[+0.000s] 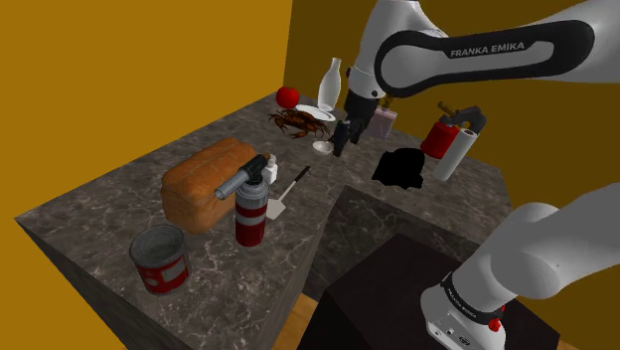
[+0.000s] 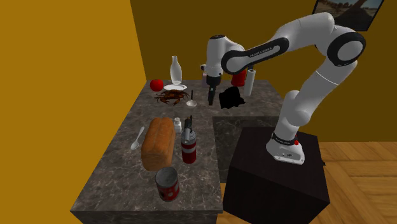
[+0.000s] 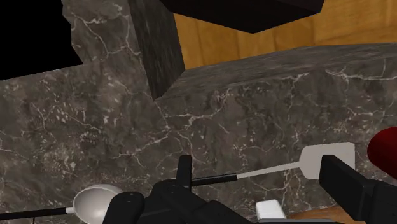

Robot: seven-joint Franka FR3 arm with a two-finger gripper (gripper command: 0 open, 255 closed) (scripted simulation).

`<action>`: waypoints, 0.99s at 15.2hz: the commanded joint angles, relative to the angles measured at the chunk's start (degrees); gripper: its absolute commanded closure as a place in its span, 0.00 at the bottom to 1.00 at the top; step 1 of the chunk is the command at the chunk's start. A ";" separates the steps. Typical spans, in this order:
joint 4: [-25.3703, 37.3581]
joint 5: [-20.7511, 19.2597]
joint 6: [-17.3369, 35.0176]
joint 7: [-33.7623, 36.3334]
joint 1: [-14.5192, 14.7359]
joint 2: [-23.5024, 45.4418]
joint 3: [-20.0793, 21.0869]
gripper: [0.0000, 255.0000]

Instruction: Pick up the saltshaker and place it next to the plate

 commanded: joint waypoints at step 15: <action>21.84 -14.33 13.87 7.71 4.21 33.66 6.07 0.00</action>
